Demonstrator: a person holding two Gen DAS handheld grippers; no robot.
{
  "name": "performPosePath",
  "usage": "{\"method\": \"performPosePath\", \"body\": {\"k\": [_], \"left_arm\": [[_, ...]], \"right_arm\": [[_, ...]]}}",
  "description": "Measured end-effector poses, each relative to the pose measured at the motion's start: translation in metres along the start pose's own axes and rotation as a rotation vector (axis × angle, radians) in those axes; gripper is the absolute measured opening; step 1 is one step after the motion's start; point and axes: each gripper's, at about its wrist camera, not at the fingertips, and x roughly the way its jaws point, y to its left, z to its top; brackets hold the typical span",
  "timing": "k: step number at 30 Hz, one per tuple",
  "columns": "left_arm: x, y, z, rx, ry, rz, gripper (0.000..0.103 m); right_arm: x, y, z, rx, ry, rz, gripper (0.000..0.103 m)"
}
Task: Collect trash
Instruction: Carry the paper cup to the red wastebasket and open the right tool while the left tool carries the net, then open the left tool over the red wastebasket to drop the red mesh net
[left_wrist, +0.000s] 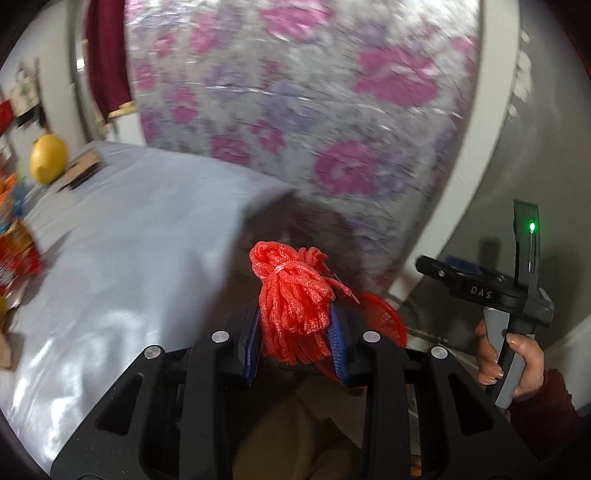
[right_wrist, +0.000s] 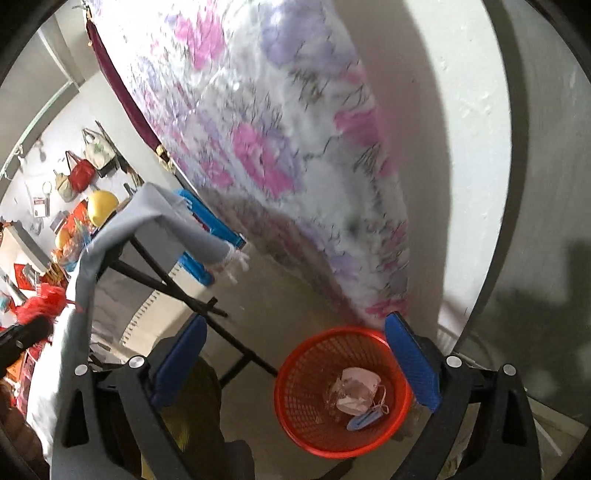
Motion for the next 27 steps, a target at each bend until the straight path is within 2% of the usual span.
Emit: {"method": "performPosePath", "body": {"k": [6, 7, 8, 9, 10, 11, 15, 19, 27], "left_arm": [[0.049, -0.044, 0.017, 0.075, 0.064, -0.093, 0.034], [0.054, -0.05, 0.018, 0.086, 0.074, -0.103, 0.041], [0.062, -0.058, 0.02, 0.103, 0.086, -0.11, 0.056], [0.068, -0.063, 0.02, 0.111, 0.089, -0.105, 0.065], [0.071, -0.068, 0.021, 0.117, 0.084, -0.097, 0.08], [0.074, -0.071, 0.02, 0.126, 0.075, -0.083, 0.085], [0.075, -0.074, 0.017, 0.151, 0.081, -0.032, 0.091], [0.065, -0.064, 0.017, 0.129, 0.059, 0.014, 0.096], [0.035, -0.038, 0.012, 0.092, 0.007, 0.124, 0.096]], "right_arm": [[-0.004, -0.007, 0.004, 0.01, -0.026, 0.002, 0.095], [-0.004, -0.008, 0.005, 0.014, -0.03, 0.0, 0.095], [-0.006, -0.01, 0.006, 0.02, -0.036, -0.003, 0.095], [-0.008, -0.013, 0.007, 0.026, -0.039, -0.002, 0.095], [-0.01, -0.015, 0.008, 0.034, -0.043, 0.001, 0.095], [-0.012, -0.018, 0.009, 0.042, -0.048, 0.005, 0.095], [-0.018, -0.024, 0.011, 0.061, -0.064, 0.018, 0.095], [-0.019, -0.021, 0.01, 0.06, -0.066, 0.032, 0.095], [-0.023, 0.007, 0.011, 0.002, -0.062, 0.057, 0.095]]}}
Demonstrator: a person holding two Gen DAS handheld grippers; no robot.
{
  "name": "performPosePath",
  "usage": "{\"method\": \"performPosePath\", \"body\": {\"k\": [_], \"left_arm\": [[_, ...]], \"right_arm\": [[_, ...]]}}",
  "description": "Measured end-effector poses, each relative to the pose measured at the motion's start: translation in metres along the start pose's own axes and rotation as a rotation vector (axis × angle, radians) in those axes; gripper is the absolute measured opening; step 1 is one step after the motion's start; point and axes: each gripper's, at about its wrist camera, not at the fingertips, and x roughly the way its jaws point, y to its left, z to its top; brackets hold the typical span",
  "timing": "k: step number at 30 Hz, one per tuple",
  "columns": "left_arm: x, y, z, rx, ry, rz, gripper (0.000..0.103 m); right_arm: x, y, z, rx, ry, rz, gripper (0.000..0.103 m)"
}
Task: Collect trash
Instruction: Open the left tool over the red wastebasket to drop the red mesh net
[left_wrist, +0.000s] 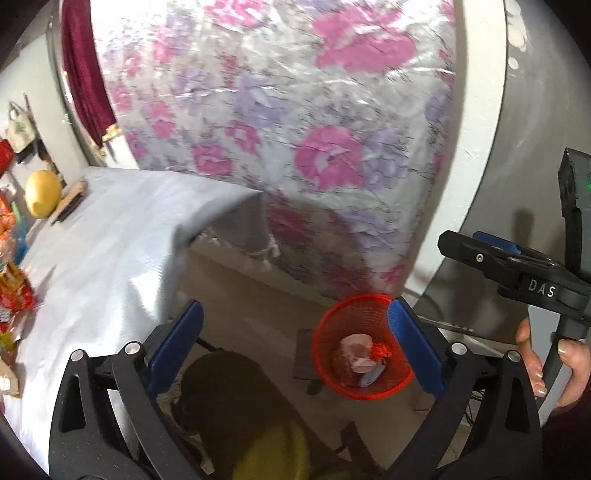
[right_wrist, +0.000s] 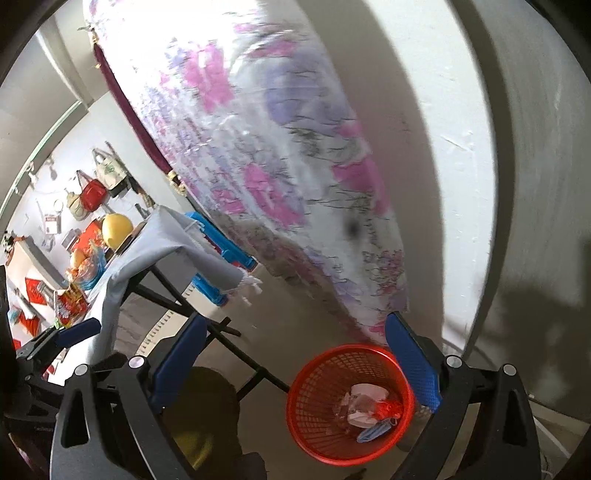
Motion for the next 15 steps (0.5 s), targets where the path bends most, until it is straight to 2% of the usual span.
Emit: {"method": "performPosePath", "body": {"k": [15], "left_arm": [[-0.059, 0.056, -0.018, -0.126, -0.091, 0.092, 0.096]], "right_arm": [[-0.03, 0.076, 0.002, -0.192, -0.038, 0.024, 0.097]]}}
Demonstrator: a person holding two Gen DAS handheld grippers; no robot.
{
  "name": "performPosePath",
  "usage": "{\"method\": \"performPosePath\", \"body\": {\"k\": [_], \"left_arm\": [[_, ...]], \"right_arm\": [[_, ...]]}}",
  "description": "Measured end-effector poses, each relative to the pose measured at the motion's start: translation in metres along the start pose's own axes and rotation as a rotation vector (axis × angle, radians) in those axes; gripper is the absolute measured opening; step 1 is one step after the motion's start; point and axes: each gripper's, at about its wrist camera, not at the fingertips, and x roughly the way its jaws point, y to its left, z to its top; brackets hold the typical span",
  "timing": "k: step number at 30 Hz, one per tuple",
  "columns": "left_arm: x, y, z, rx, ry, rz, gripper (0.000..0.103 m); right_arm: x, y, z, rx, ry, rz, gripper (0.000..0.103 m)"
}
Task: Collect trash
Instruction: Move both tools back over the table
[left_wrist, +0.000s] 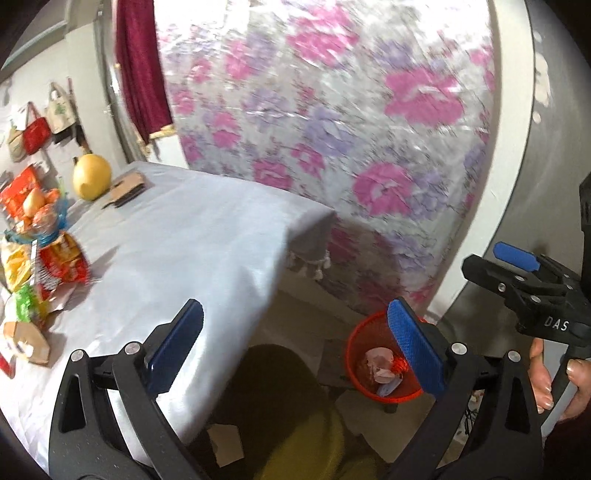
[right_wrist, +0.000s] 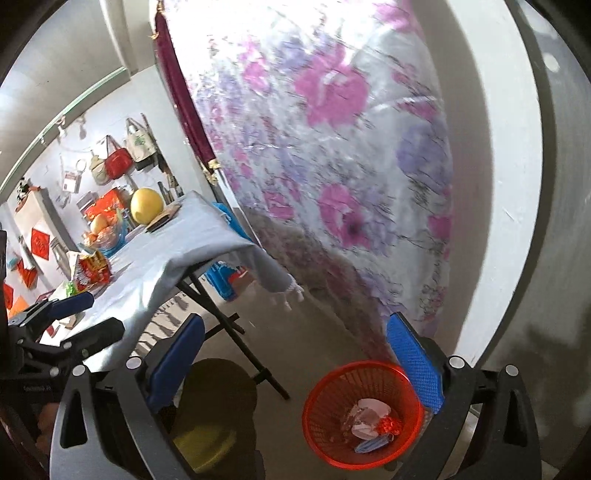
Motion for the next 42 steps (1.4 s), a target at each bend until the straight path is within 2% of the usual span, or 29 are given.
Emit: {"method": "performPosePath", "body": {"k": [7, 13, 19, 23, 28, 31, 33, 36, 38, 42], "left_arm": [[-0.027, 0.048, -0.01, -0.092, -0.042, 0.075, 0.096], [-0.052, 0.106, -0.029, -0.212, -0.067, 0.151, 0.096], [-0.078, 0.178, -0.057, -0.354, -0.089, 0.249, 0.096], [-0.097, 0.231, -0.082, -0.425, -0.098, 0.371, 0.096], [-0.114, 0.305, -0.111, -0.539, -0.07, 0.482, 0.096], [-0.121, 0.347, -0.123, -0.609, -0.047, 0.522, 0.096], [-0.126, 0.383, -0.133, -0.701, -0.051, 0.521, 0.096], [-0.127, 0.428, -0.147, -0.834, -0.048, 0.456, 0.096], [-0.121, 0.45, -0.151, -0.884, -0.033, 0.432, 0.096], [-0.099, 0.47, -0.144, -0.822, 0.039, 0.458, 0.096]], "right_arm": [[-0.003, 0.038, 0.003, -0.068, 0.016, 0.039, 0.097], [-0.002, 0.085, 0.004, -0.121, 0.041, 0.098, 0.097], [0.004, 0.148, -0.001, -0.191, 0.072, 0.18, 0.097], [0.017, 0.194, -0.009, -0.243, 0.122, 0.249, 0.097], [0.038, 0.254, -0.018, -0.313, 0.181, 0.33, 0.097], [0.05, 0.291, -0.022, -0.361, 0.212, 0.381, 0.097], [0.055, 0.312, -0.023, -0.396, 0.221, 0.417, 0.097], [0.058, 0.335, -0.025, -0.435, 0.22, 0.46, 0.097], [0.06, 0.344, -0.026, -0.447, 0.222, 0.478, 0.097], [0.073, 0.354, -0.027, -0.437, 0.255, 0.493, 0.097]]}}
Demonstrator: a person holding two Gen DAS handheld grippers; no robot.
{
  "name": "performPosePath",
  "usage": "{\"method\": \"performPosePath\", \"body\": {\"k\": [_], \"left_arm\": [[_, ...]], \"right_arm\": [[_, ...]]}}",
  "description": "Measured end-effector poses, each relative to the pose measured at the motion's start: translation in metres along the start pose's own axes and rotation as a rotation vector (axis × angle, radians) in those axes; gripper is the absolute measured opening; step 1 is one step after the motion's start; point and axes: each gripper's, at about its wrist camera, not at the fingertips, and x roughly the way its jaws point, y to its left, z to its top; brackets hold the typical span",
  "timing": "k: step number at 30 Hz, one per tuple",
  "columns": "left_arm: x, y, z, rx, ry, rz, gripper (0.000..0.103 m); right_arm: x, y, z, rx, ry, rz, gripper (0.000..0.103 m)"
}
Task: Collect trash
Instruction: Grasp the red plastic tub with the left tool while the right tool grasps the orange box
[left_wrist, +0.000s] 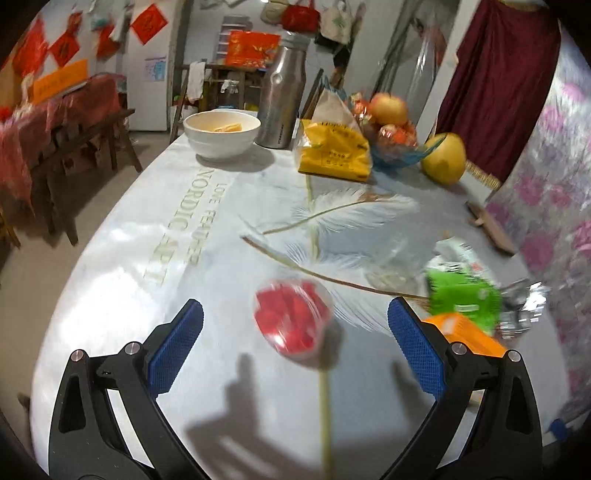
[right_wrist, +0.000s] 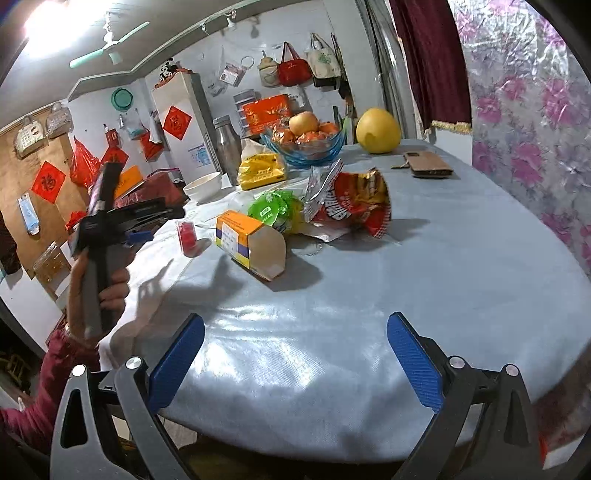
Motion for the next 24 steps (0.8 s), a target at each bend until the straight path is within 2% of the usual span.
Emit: {"method": "performPosePath", "body": {"k": [4, 8, 12, 16, 24], "left_arm": [[0.03, -0.008, 0.007, 0.062, 0.068, 0.011, 0.096], [0.055, -0.01, 0.0, 0.103, 0.167, 0.022, 0.094], [0.054, -0.004, -0.002, 0.07, 0.168, -0.003, 0.092], [0.055, -0.01, -0.005, 0.11, 0.176, 0.023, 0.096], [0.061, -0.019, -0.008, 0.178, 0.192, 0.086, 0.096]], "right_arm": [[0.015, 0.0, 0.006, 0.014, 0.028, 0.012, 0.097], [0.031, 0.008, 0.018, -0.001, 0.043, 0.034, 0.097], [0.057, 0.02, 0.032, -0.021, 0.071, 0.059, 0.097], [0.084, 0.031, 0.046, -0.028, 0.106, 0.089, 0.097], [0.126, 0.055, 0.068, -0.123, 0.158, 0.058, 0.097]]}}
